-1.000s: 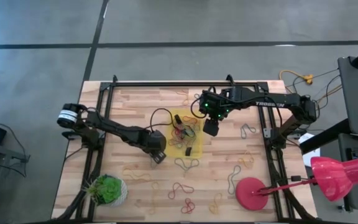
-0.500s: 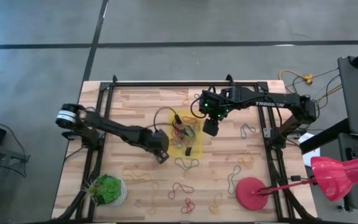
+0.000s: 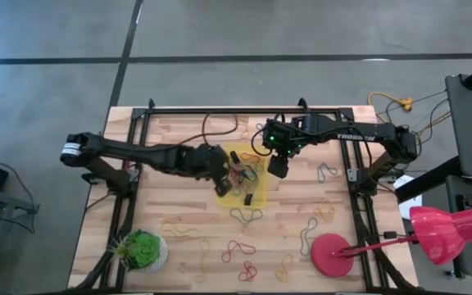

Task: Pick and place rubber bands into bin
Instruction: Put the blue rubber band into the yellow bin

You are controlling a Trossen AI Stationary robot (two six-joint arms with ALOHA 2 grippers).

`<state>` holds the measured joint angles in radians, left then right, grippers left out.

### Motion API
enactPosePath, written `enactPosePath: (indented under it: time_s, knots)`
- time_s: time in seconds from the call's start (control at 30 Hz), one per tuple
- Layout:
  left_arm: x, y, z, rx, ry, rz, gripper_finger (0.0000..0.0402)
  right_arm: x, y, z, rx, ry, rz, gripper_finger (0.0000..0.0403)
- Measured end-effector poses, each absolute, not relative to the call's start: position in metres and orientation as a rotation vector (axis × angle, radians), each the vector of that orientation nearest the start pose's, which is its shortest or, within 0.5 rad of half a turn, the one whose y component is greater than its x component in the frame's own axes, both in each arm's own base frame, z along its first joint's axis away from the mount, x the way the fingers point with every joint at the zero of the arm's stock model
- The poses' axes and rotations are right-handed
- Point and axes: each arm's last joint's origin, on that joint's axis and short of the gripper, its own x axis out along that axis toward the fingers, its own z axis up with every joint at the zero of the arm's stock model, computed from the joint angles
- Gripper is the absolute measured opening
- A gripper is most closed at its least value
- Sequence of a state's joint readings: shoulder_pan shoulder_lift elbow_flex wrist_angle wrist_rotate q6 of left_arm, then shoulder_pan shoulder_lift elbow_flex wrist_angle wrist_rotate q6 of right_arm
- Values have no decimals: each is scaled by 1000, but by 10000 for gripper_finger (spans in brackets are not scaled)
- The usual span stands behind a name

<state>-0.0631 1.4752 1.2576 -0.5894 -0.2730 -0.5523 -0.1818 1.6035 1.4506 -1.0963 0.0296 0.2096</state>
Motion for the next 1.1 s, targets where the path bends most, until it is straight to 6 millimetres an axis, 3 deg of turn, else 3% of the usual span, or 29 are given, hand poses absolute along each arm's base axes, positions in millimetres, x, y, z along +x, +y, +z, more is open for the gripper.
enactPosePath:
  time_s: [0.1, 0.27, 0.47, 0.63, 0.77, 0.93, 1.1]
  knots:
    - [335, -4, 308, -341, 693, 362, 0, 304, -57, 298, 272, 1234, -319, 194]
    - [367, 1, 291, -276, 756, 321, 9, 291, -57, 299, 192, 1336, -363, 194]
    - [384, 4, 261, -305, 862, 285, 87, 274, -52, 304, 166, 1397, -349, 194]
    - [382, 4, 261, -325, 877, 300, 167, 248, -45, 305, 177, 1396, -344, 194]
    - [372, 5, 275, -329, 863, 311, 208, 217, -43, 287, 344, 1417, -468, 194]
    - [359, 6, 294, -354, 834, 319, 216, 183, -42, 247, 609, 1453, -755, 194]
    - [346, 6, 314, -362, 778, 308, 217, 163, -38, 214, 683, 1495, -884, 194]
